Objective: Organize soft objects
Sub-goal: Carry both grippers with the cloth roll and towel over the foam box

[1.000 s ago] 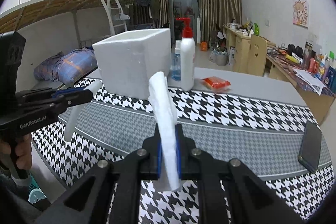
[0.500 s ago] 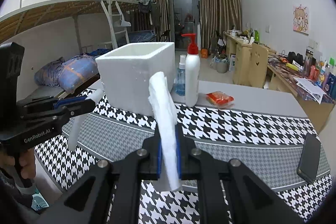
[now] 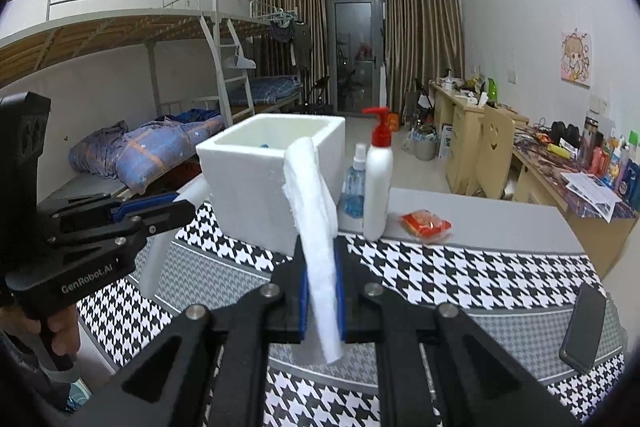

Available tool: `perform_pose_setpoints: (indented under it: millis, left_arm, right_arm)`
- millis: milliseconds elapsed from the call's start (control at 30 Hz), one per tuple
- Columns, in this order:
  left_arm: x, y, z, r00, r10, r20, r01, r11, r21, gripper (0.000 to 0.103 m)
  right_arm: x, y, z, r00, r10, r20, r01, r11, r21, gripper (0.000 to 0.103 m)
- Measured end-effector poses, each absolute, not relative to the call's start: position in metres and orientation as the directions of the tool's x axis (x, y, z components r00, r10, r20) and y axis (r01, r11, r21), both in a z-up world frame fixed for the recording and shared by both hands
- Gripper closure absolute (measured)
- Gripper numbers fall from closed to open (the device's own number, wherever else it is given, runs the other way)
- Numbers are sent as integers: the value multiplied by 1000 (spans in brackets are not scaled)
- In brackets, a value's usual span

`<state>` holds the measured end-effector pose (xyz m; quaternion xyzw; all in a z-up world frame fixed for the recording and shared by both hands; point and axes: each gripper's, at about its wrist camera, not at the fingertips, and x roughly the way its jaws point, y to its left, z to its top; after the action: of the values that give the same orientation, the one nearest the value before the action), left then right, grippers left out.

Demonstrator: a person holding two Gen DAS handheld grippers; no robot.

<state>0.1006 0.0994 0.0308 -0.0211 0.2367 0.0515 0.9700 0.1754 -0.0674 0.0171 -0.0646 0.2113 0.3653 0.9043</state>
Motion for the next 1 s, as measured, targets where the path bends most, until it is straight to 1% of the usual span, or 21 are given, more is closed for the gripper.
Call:
perform_pose_setpoints:
  millis: [267, 1000]
  left_arm:
    - [98, 104, 46, 900, 107, -423, -127, 992, -18, 87]
    - [101, 113, 72, 922, 133, -363, -141, 990, 5, 87]
  right_arm:
    - [179, -60, 28, 644, 640, -419, -691, 722, 42, 89]
    - [177, -41, 57, 637, 673, -376, -718, 696, 30, 89]
